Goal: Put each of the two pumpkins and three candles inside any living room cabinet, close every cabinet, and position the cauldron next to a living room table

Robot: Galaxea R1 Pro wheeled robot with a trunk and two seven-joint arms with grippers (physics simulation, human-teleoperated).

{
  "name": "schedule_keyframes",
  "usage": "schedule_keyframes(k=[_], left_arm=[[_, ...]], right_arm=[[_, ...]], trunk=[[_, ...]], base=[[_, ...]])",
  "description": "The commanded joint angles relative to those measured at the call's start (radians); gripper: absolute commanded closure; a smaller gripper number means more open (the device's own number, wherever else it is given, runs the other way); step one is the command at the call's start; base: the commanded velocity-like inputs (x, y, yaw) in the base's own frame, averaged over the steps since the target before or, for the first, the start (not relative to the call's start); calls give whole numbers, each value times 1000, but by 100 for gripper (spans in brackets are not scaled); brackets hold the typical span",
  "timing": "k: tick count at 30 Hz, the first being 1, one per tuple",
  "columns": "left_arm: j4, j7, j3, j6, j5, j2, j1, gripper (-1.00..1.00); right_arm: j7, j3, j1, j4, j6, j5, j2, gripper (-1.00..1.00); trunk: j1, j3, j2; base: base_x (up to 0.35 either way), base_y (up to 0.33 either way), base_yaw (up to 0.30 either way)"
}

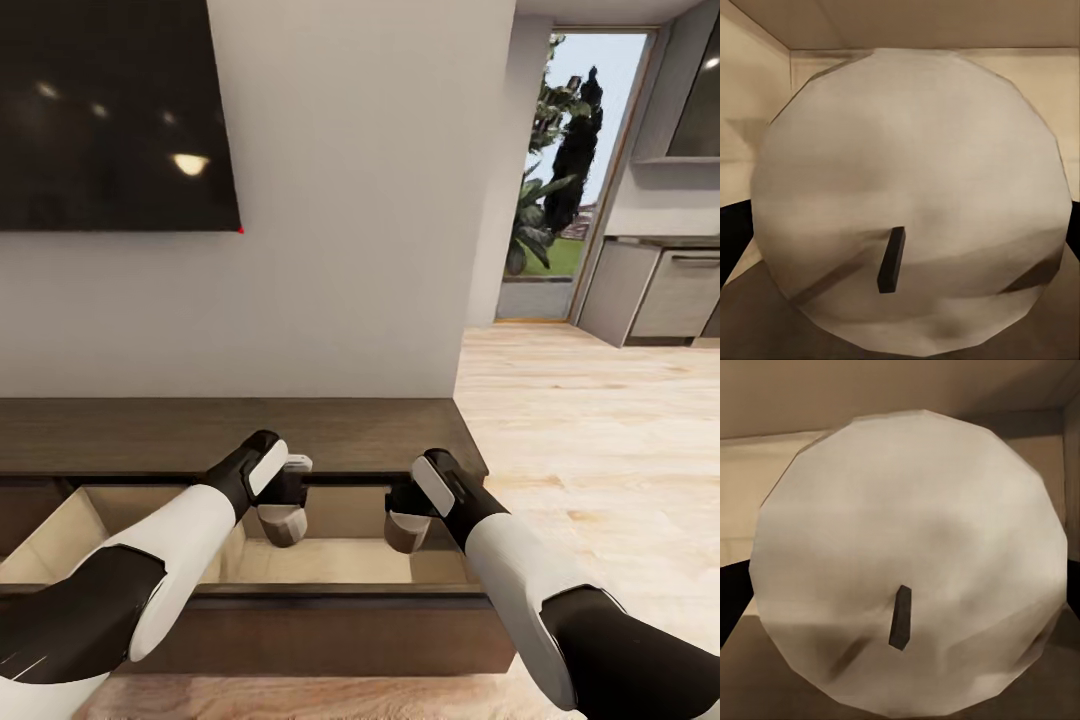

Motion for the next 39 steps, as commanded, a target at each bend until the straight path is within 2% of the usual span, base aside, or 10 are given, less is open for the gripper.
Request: schedule_keyframes(k=[1,23,39], left_arm=[[-1,7,-9,1,10,0,-1,100],[-8,7,-11,-1,10,0,-1,100],[-9,7,-11,-1,10,-3,-1,100]], right_arm=[[-10,6,-1,-1,2,-10,-1,100],[-10,6,-1,-1,1,-8,-1,100],[-10,5,-1,-1,1,-7,-1,100]], trunk=[[0,-5,-1],[10,-90,-6],[10,-90,-6]], base=[[0,0,0],[0,0,0],[0,-41,0]])
